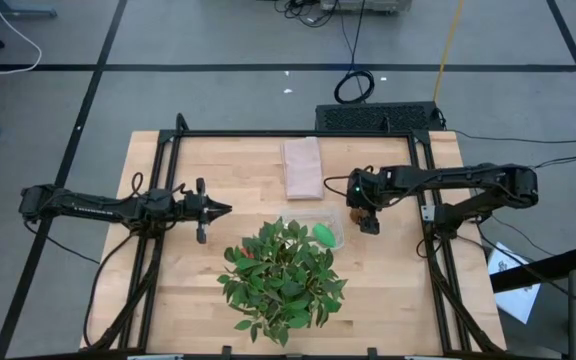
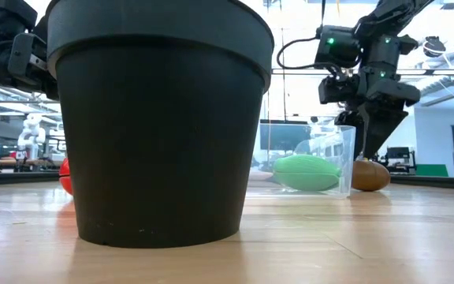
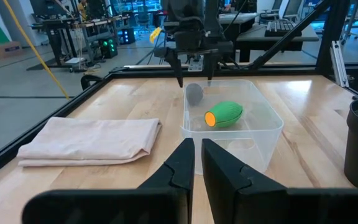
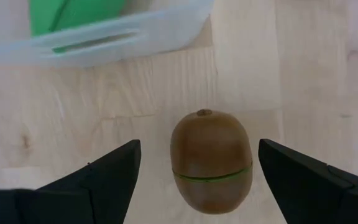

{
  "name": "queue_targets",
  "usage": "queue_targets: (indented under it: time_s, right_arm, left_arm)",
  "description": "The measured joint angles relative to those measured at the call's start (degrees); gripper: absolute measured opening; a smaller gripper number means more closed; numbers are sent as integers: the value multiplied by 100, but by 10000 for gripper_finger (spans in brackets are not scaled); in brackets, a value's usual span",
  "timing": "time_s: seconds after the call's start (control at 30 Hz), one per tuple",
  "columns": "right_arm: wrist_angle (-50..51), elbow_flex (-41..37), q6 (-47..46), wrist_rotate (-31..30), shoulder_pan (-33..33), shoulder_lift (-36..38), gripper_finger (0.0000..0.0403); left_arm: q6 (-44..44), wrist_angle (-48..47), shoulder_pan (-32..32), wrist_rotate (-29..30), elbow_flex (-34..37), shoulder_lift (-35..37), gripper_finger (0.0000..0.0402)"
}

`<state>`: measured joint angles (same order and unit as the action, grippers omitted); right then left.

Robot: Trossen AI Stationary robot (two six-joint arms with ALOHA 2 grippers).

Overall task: Pick and placing Produce into tupperware
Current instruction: Put the kiwi into the transparent bin

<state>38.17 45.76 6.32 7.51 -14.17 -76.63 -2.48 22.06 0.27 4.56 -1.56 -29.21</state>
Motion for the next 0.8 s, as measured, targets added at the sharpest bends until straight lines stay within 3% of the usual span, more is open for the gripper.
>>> queue_targets:
  time_s: [0.8]
  right_arm:
    - [-88,-2,51,-169,-12,-859,318]
  left_arm:
    - [-4,-96,1,-4,0,-1,31]
